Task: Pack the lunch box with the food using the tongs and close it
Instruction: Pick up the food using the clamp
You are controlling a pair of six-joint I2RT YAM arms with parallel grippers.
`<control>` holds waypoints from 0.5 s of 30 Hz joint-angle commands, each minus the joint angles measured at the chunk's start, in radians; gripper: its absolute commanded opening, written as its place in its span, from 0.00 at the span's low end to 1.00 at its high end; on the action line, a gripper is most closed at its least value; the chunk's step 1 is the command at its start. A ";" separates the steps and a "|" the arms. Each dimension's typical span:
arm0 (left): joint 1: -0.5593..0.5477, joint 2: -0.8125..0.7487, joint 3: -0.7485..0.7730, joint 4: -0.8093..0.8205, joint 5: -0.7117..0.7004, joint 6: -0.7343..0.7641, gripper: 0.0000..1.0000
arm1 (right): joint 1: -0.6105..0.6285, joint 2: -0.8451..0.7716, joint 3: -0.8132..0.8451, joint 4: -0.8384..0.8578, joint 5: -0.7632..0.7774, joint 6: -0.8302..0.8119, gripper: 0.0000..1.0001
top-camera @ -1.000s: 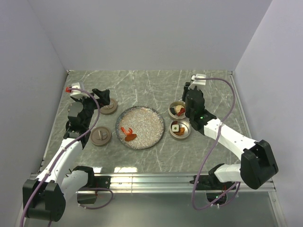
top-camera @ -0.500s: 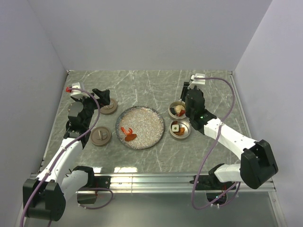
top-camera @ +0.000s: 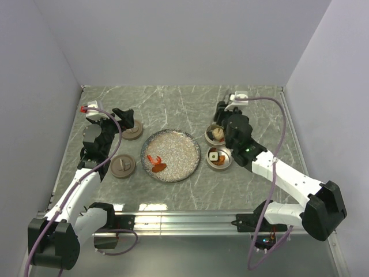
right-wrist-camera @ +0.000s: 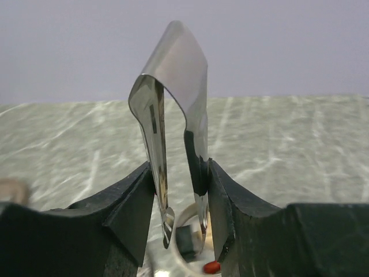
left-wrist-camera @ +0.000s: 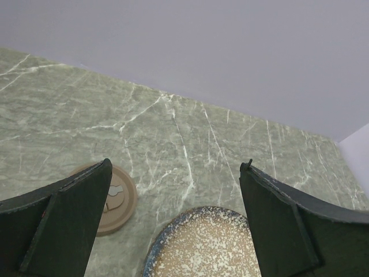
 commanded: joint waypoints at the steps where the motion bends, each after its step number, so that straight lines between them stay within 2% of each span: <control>1: 0.000 -0.017 0.001 0.033 -0.006 0.000 0.99 | 0.115 -0.028 0.036 0.058 -0.015 -0.040 0.47; 4: 0.000 -0.018 -0.001 0.035 -0.005 -0.001 0.99 | 0.181 -0.005 0.043 0.078 -0.087 -0.050 0.47; 8: -0.001 -0.021 -0.001 0.030 -0.006 -0.001 0.99 | 0.211 0.049 0.040 0.145 -0.393 -0.047 0.47; 15: -0.001 -0.038 -0.006 0.018 -0.022 -0.001 0.99 | 0.212 0.173 0.053 0.226 -0.784 -0.116 0.46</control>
